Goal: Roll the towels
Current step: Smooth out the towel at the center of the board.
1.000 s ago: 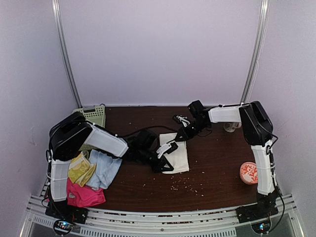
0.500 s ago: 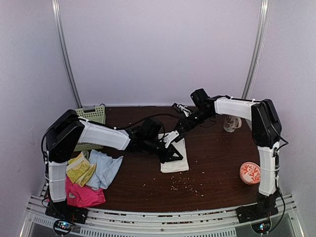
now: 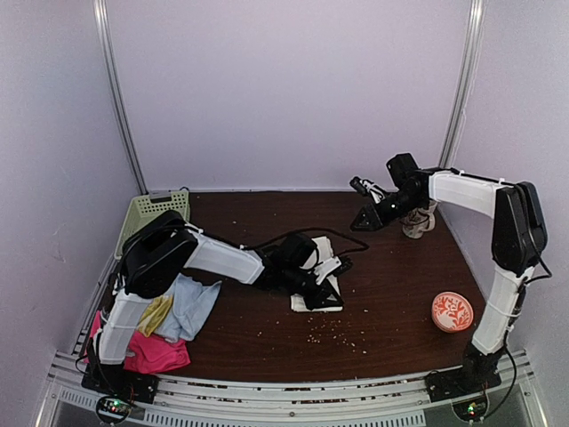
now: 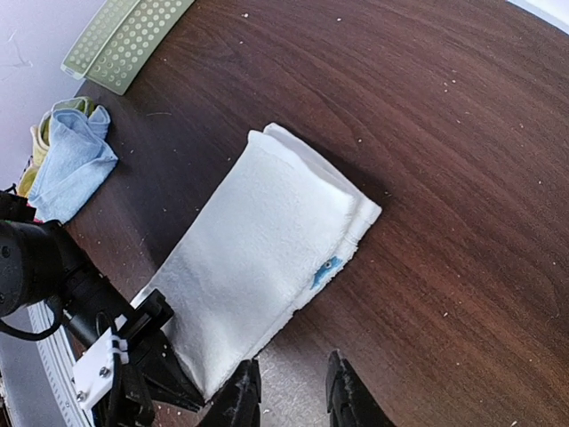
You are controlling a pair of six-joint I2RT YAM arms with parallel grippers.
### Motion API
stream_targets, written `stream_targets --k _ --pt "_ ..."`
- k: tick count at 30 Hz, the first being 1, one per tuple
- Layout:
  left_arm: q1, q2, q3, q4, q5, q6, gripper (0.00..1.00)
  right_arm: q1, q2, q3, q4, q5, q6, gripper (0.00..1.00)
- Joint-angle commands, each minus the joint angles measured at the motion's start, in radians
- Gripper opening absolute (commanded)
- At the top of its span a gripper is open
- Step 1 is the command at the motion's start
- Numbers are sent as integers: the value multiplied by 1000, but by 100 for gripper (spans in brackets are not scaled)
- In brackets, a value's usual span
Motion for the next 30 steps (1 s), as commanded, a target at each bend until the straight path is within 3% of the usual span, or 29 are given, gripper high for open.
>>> stream_targets --k 1,7,11,13,14,17,18,21,23,24,27,30 --pt "-5 -80 35 -44 0 -39 1 0 -109 -13 -48 14 -54 27" --pt "-10 -303 29 -113 -133 10 16 -32 -250 -40 -104 49 -158 35" --pt "-12 -447 -62 -252 -404 96 17 -31 -358 -151 -155 33 -337 41" --pt "-32 -563 -191 -220 -642 135 19 -28 -401 -209 -167 32 -401 44" --pt "-50 -624 -280 -164 -777 170 26 -25 -421 -243 -160 30 -427 46" --pt "-67 -757 -524 53 -941 214 89 20 -451 -333 -125 34 -491 50" --pt "-65 -771 -565 83 -944 230 93 53 -451 -350 -116 53 -516 50" --pt "-65 -735 -564 19 -897 259 87 170 -475 -430 20 186 -493 50" --pt "-66 -713 -544 -67 -766 300 64 245 -484 -486 92 259 -512 49" --pt "-69 -709 -544 -99 -695 305 58 280 -472 -496 107 299 -520 48" --pt "-77 -754 -612 -92 -619 269 54 372 -411 -500 124 348 -534 47" --pt "-82 -813 -702 -58 -602 239 57 462 -334 -504 155 412 -547 47"
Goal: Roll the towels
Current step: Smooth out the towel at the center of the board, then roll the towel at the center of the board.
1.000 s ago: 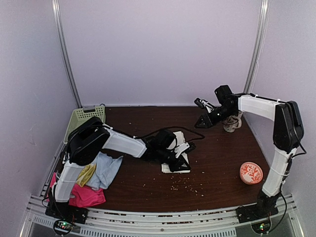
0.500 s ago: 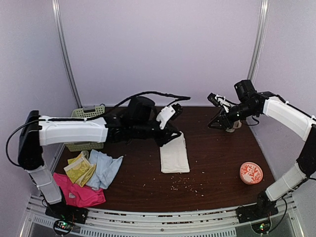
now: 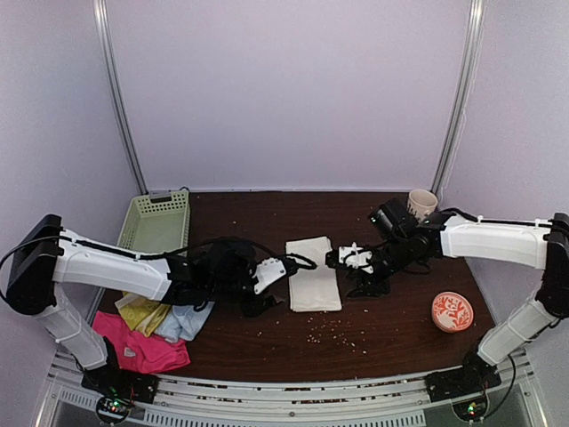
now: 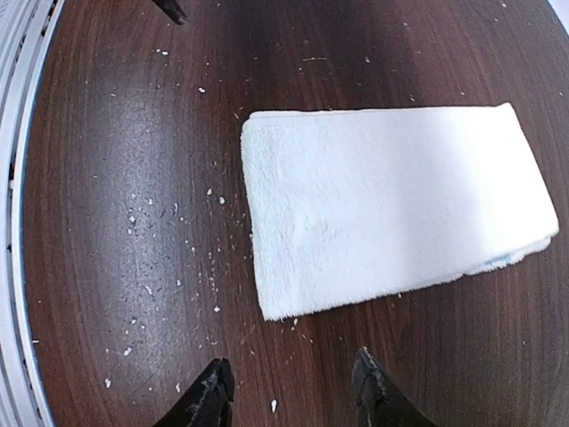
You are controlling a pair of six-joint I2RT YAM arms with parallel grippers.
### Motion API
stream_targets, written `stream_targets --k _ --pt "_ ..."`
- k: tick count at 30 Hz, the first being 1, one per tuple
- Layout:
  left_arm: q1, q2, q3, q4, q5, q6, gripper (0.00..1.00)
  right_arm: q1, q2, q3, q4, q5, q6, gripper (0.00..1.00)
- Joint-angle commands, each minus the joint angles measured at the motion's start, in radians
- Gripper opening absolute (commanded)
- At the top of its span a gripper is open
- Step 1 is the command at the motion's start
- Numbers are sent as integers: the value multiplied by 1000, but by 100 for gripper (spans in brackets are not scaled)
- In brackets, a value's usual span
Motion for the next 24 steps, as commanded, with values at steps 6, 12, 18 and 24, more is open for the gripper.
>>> stream_targets --k 6,12,18,24 --pt "-9 -30 -31 -81 136 -84 58 159 251 50 136 232 -22 51" --pt "-10 -72 -89 -22 129 -106 58 165 322 82 171 251 -2 49" --pt "-10 -69 -82 -12 118 -95 55 164 381 100 151 239 0 34" --pt "-40 -67 -97 56 155 -8 54 161 402 162 0 146 -20 7"
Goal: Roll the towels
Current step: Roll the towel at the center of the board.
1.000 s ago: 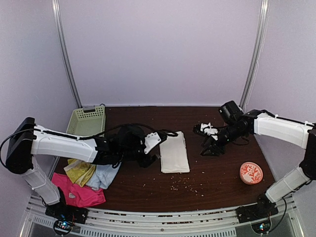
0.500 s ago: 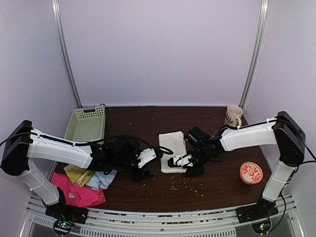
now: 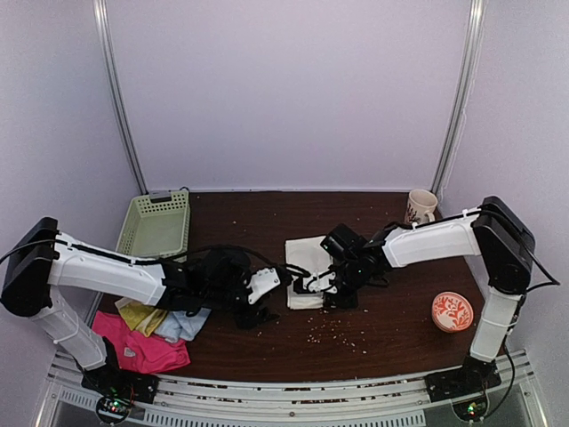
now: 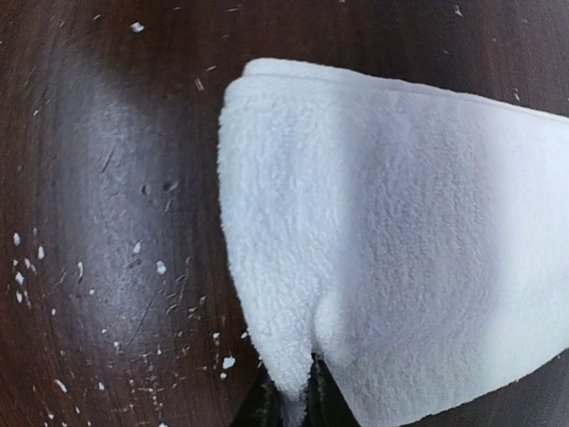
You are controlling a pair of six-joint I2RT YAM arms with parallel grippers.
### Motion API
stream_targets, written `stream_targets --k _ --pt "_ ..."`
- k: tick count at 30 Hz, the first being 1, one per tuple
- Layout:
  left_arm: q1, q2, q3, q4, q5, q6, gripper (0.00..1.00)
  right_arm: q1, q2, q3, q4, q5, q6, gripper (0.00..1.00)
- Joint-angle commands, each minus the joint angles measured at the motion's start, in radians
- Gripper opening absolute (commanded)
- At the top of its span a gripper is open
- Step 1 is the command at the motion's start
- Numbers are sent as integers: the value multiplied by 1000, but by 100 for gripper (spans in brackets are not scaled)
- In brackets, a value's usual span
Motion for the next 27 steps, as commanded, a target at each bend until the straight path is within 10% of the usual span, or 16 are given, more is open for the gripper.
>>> stream_targets --k 1,11,27 --pt "-44 -13 -16 109 40 88 55 -4 28 54 -161 -97 -12 4" --pt "-152 169 74 232 -11 273 57 -83 140 231 -448 -410 -70 0" --pt "-172 368 191 308 -98 397 52 -115 250 310 -520 -462 -62 0"
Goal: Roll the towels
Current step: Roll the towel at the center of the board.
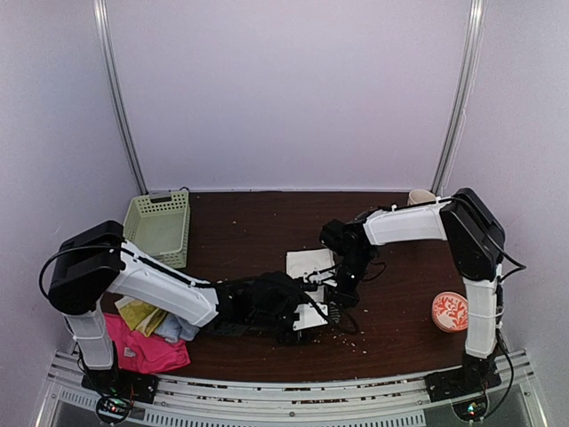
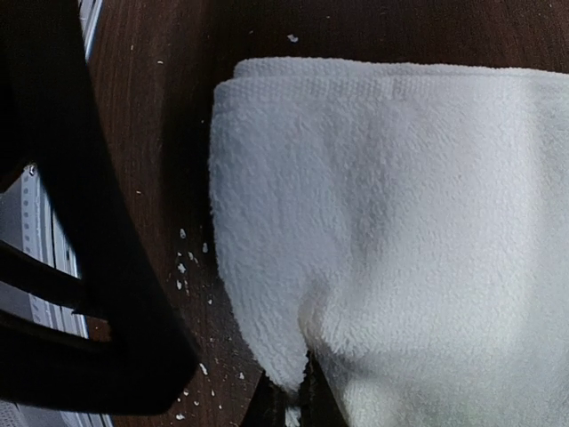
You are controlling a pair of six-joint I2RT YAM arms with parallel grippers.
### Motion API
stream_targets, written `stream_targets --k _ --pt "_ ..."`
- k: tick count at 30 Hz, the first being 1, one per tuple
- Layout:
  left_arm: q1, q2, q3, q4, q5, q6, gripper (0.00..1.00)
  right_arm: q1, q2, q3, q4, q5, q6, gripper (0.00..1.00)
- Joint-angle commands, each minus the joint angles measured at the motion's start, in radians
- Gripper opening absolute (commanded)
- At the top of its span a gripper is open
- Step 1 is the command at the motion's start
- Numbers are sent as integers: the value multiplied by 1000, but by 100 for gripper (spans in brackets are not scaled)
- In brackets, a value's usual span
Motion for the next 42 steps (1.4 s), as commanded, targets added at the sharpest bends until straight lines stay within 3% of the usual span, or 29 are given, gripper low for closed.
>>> stream_targets --k 1,5,13,17,23,31,37,42 --pt "-5 48 28 21 -18 51 49 -9 25 12 -31 -24 -1 0" --pt "-3 74 25 29 -42 56 42 -15 30 11 -29 -23 1 0" --pt "-3 64 5 83 -85 56 50 -15 47 17 -45 -32 -7 0" --pt "-3 18 -27 131 -65 66 50 -16 48 18 -51 -36 -12 0" --pt "4 94 27 37 -85 85 39 -17 53 25 -53 -36 -9 0" --pt "6 125 43 46 -132 79 38 -17 63 30 -69 -47 -22 0" --pt "6 144 66 43 -167 75 29 -20 64 34 -84 -62 -32 0" --pt "6 148 66 50 -188 79 39 -23 66 37 -94 -67 -38 0"
